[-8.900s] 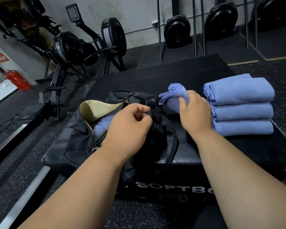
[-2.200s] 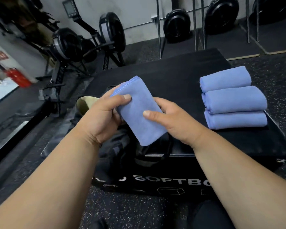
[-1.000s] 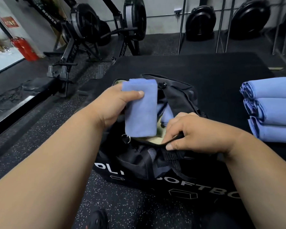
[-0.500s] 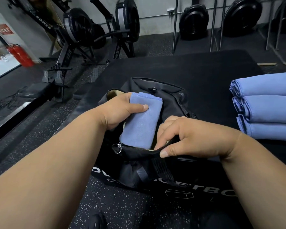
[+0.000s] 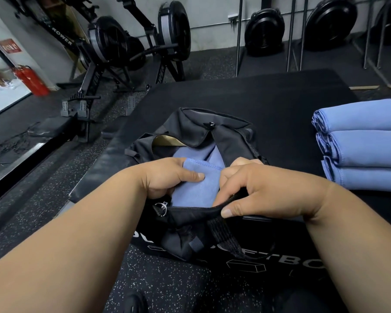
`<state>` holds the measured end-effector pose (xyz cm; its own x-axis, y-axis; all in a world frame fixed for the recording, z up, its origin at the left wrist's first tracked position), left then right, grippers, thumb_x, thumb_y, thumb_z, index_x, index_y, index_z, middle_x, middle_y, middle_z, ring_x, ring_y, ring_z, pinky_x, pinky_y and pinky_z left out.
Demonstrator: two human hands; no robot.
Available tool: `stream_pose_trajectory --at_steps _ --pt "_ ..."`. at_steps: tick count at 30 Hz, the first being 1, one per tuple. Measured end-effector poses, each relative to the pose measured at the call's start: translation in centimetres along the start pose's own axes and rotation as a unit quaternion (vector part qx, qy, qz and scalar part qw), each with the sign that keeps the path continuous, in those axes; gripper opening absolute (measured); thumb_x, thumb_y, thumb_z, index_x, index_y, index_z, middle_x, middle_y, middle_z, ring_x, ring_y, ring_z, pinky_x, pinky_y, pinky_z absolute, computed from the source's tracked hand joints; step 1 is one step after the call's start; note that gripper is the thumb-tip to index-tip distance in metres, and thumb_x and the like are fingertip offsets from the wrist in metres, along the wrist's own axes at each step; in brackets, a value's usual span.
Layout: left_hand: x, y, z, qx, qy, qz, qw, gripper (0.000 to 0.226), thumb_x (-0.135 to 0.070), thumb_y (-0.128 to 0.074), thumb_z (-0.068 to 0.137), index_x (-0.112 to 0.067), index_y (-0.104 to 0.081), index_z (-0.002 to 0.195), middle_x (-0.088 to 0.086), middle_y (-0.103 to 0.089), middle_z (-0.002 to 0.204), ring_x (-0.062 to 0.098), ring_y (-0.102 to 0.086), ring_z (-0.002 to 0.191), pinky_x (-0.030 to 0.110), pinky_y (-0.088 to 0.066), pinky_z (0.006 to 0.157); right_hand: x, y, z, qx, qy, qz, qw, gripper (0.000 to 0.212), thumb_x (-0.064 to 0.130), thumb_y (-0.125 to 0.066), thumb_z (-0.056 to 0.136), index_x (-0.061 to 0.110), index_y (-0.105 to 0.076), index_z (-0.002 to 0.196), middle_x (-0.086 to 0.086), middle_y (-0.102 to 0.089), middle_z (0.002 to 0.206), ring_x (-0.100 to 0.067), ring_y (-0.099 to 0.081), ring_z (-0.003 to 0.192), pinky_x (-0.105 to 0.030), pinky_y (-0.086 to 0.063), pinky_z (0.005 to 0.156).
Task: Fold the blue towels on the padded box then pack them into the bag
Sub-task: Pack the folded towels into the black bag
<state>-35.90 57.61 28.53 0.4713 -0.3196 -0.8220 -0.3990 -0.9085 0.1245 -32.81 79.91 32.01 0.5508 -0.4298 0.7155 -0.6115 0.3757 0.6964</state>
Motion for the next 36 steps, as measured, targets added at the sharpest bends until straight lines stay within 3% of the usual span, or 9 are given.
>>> stream_pose_trajectory --at_steps 3,5,14,19,24,27,30,34,36 --pt "0.2 -0.1 -0.3 0.023 0.023 0.024 0.999 0.031 -0.017 -0.078 0.093 -0.01 -0.066 0.121 0.001 -0.075 0.095 0.012 -0.072 0.074 0.024 -0.052 0.056 0.0 -0.1 -0.1 0.01 -0.001 -0.013 1.0 0.017 0.047 -0.075 0.093 0.059 -0.074 0.105 0.031 -0.062 0.107 -0.004 -0.04 0.123 -0.034 -0.024 0.115" --pt "0.3 0.0 -0.5 0.032 0.032 0.021 0.999 0.018 -0.014 -0.071 0.098 -0.014 -0.064 0.114 -0.004 -0.068 0.08 0.006 -0.059 0.054 0.019 -0.041 0.043 0.0 0.0 -0.1 0.011 0.003 -0.014 1.0 0.018 0.047 -0.075 0.093 0.059 -0.074 0.107 0.028 -0.062 0.105 -0.003 -0.041 0.122 -0.033 -0.025 0.115" --pt "2.7 0.2 -0.7 0.014 0.098 -0.024 0.995 0.089 -0.047 -0.092 0.066 -0.002 -0.06 0.136 0.027 -0.056 0.111 0.031 -0.054 0.076 0.034 -0.045 0.061 0.3 0.1 0.1 0.024 0.003 -0.003 1.0 0.016 0.043 -0.074 0.096 0.051 -0.078 0.109 0.032 -0.064 0.1 -0.002 -0.043 0.12 -0.032 -0.024 0.115" --pt "3.1 -0.6 -0.4 0.005 0.115 -0.089 0.989 0.042 -0.031 -0.056 0.108 -0.004 -0.057 0.14 0.024 -0.066 0.137 0.043 -0.058 0.131 0.065 -0.037 0.117 0.4 0.2 -0.1 0.034 0.005 0.002 0.999 0.015 0.036 -0.074 0.097 0.046 -0.08 0.107 0.035 -0.064 0.095 -0.002 -0.045 0.118 -0.03 -0.027 0.11" --pt "2.9 -1.4 -0.4 0.033 0.12 -0.088 0.988 0.029 -0.032 -0.046 0.111 -0.012 -0.062 0.123 0.011 -0.079 0.106 0.027 -0.075 0.094 0.054 -0.048 0.105 0.4 0.0 -0.1 0.042 0.005 0.005 0.999 0.015 0.036 -0.074 0.097 0.045 -0.08 0.107 0.033 -0.065 0.097 -0.001 -0.046 0.118 -0.03 -0.029 0.108" --pt "3.2 -1.6 0.3 0.044 0.106 -0.097 0.989 0.026 -0.031 -0.054 0.108 -0.012 -0.065 0.121 0.013 -0.076 0.113 0.03 -0.071 0.102 0.056 -0.045 0.111 0.2 0.0 -0.2 0.046 -0.001 0.01 0.999 0.015 0.039 -0.074 0.096 0.048 -0.078 0.107 0.029 -0.067 0.098 0.0 -0.046 0.119 -0.029 -0.032 0.109" --pt "2.9 -2.0 0.7 0.068 0.085 -0.081 0.991 0.021 -0.027 -0.067 0.1 -0.021 -0.066 0.12 0.009 -0.074 0.103 0.025 -0.069 0.084 0.036 -0.058 0.074 0.1 0.0 -0.2 0.047 -0.002 0.009 0.999 0.015 0.038 -0.074 0.096 0.047 -0.079 0.107 0.033 -0.066 0.097 0.002 -0.045 0.119 -0.026 -0.03 0.106" --pt "2.9 -1.4 0.9 0.078 0.052 -0.073 0.993 0.069 -0.008 -0.077 0.076 -0.027 -0.053 0.138 0.009 -0.065 0.112 0.024 -0.064 0.086 0.032 -0.058 0.06 -0.2 -0.1 -0.2 0.044 -0.007 0.014 0.999 0.015 0.039 -0.074 0.095 0.049 -0.078 0.106 0.033 -0.066 0.097 0.003 -0.044 0.121 -0.028 -0.031 0.108" --pt "2.9 -1.3 0.8 0.078 0.03 -0.072 0.994 0.066 -0.003 -0.073 0.077 -0.025 -0.055 0.137 0.01 -0.065 0.112 0.022 -0.066 0.081 0.03 -0.059 0.055 -0.2 -0.2 -0.2 0.04 -0.006 0.011 0.999 0.016 0.042 -0.074 0.095 0.053 -0.077 0.106 0.03 -0.067 0.099 0.001 -0.045 0.122 -0.029 -0.033 0.11"
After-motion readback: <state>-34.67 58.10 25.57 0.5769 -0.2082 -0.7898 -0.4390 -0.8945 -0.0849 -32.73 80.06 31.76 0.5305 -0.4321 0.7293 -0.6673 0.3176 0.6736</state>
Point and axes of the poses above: each hand's wrist, its own z-axis towards the middle knuckle, its own y-axis out of the back of the hand, x = y × z, the point moved 4 cm from there along z, towards the middle knuckle
